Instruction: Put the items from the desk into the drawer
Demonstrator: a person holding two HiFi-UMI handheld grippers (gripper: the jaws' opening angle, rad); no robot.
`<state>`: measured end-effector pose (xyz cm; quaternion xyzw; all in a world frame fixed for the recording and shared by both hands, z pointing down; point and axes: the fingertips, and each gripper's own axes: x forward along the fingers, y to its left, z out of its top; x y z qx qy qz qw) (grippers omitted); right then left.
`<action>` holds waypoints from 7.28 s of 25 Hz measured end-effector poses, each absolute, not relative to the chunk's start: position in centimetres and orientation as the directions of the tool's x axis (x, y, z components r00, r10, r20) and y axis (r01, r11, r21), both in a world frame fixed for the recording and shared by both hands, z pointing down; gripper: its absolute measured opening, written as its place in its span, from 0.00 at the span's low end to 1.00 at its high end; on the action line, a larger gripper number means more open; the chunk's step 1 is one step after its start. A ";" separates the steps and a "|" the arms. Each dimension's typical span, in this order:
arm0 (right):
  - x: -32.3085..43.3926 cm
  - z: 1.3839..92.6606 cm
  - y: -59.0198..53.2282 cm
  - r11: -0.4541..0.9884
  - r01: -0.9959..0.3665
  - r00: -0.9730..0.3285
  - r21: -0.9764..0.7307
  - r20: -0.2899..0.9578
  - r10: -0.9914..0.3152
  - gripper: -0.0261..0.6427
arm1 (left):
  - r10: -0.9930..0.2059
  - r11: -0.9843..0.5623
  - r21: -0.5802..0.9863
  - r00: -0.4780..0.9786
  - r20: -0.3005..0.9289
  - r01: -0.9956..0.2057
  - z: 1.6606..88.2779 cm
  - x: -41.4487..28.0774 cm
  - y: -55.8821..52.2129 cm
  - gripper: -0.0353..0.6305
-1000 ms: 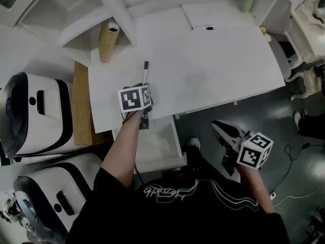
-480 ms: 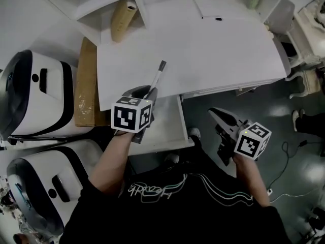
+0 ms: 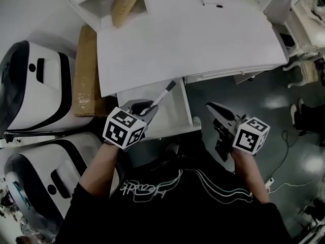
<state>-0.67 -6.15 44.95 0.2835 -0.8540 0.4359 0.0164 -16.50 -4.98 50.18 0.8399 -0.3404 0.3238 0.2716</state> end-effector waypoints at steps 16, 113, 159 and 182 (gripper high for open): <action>3.3 48.0 -7.2 0.375 -0.579 -0.786 -0.723 0.375 -0.491 0.13 | -0.215 -0.755 0.080 0.362 0.907 -0.650 68.3 -18.4 -7.4 0.18; 12.6 54.1 -62.5 0.977 -0.200 -0.732 0.081 0.651 -0.204 0.33 | -0.876 0.097 0.324 0.074 0.476 -0.941 41.7 -0.8 -35.7 0.08; 2.3 45.1 -33.0 0.917 -0.264 -0.862 -0.300 0.500 -0.084 0.14 | -0.910 0.114 0.337 0.038 0.413 -0.935 37.9 -9.9 -19.0 0.08; -15.2 56.7 -6.2 0.971 0.144 -0.665 -0.191 0.708 0.237 0.14 | -0.875 0.367 0.410 -0.160 0.457 -0.835 43.1 -21.3 4.9 0.08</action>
